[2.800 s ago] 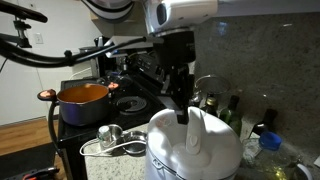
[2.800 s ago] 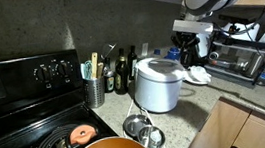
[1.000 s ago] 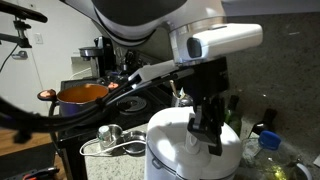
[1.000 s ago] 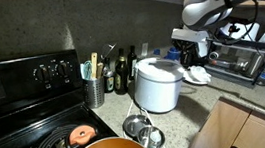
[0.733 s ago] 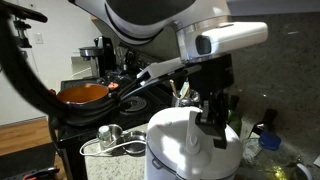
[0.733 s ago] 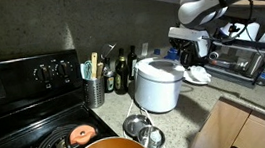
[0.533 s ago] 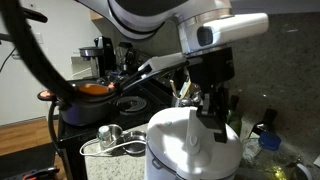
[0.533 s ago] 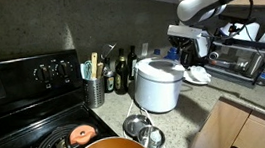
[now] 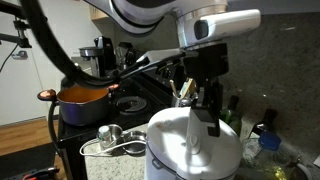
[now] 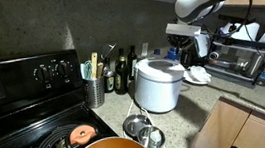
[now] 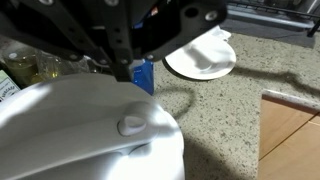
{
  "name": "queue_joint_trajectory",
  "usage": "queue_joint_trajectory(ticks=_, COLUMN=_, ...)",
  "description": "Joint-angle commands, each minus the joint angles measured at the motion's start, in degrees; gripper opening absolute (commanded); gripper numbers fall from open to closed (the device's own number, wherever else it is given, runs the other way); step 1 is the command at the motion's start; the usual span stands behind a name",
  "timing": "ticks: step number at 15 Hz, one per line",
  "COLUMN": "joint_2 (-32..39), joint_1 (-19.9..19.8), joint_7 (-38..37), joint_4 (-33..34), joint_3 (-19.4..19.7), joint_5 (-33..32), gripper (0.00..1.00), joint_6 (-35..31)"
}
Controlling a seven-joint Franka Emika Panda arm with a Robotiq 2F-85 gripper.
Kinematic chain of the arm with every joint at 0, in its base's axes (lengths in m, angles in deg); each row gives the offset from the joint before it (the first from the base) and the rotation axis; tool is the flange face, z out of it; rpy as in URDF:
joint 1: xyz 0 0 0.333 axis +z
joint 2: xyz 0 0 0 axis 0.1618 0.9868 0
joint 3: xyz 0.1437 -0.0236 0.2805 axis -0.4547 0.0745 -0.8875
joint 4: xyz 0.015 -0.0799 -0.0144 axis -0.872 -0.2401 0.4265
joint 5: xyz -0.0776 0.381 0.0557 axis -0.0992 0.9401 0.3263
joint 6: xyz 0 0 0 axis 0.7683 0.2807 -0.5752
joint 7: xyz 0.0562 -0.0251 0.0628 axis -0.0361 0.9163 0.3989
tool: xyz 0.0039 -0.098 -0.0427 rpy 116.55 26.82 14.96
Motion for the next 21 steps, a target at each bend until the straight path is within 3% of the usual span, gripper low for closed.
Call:
queue_joint_trajectory(ticks=1, joint_2=-0.9, joint_1=0.5, joint_7=0.6, joint_4=0.2, joint_3=-0.2, joint_5=2.0, gripper=0.01, joint_6=3.0)
queue_joint_trajectory(ticks=21, joint_2=-0.9, joint_1=0.9, joint_7=-0.2, joint_4=0.0, joint_3=-0.2, joint_5=3.9, gripper=0.01, joint_6=9.4)
